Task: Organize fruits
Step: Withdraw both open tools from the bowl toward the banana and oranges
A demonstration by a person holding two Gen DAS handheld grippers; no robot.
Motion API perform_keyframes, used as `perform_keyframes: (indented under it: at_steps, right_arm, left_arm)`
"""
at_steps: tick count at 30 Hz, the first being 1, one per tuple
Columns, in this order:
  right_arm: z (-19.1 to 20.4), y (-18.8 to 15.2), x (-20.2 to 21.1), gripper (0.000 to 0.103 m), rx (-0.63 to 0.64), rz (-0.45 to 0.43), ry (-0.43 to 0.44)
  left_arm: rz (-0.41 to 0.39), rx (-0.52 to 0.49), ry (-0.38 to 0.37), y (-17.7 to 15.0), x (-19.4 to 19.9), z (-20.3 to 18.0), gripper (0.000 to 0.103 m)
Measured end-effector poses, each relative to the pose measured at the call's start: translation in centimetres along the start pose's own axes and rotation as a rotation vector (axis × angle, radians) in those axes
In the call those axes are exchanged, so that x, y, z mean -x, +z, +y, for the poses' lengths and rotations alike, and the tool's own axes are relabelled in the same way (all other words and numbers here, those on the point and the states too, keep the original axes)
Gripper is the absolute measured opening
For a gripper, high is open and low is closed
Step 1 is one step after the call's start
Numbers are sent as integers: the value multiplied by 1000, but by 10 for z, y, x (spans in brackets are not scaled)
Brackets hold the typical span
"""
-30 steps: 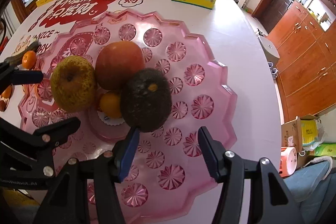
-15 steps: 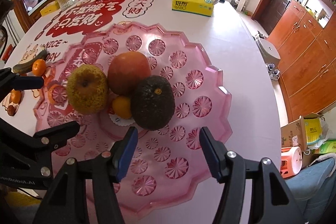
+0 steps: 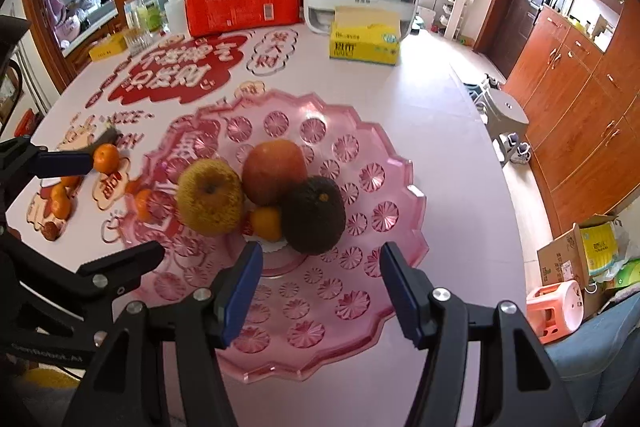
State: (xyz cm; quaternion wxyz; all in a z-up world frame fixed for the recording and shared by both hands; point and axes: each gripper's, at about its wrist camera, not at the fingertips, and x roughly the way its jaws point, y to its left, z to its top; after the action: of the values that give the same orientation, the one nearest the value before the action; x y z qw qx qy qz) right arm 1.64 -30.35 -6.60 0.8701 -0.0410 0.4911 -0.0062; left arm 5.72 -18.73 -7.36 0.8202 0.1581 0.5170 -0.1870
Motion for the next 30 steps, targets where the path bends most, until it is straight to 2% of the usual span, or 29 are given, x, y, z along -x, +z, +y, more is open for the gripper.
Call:
perform_keyframes:
  at_steps: [7,15,18,24,30]
  right_arm:
    - [7,7,35,63,-35,-90,6]
    - [19,15,70,64,-95,-178,30]
    - [28,18,80,64,-102,-208,38]
    - [60,30,89,64,-99,-233,60]
    - [103,45,89,64,-76,-237,87]
  left_arm:
    - [-63,-11,14,1,37,10,102]
    - [-152,-33,73,-5,84,33,102]
    - [-159,-22,61,-8,96,51,102]
    - [-204,-33,112,-18,127,93,102]
    - [-261,-20,224,-24,159,156,102]
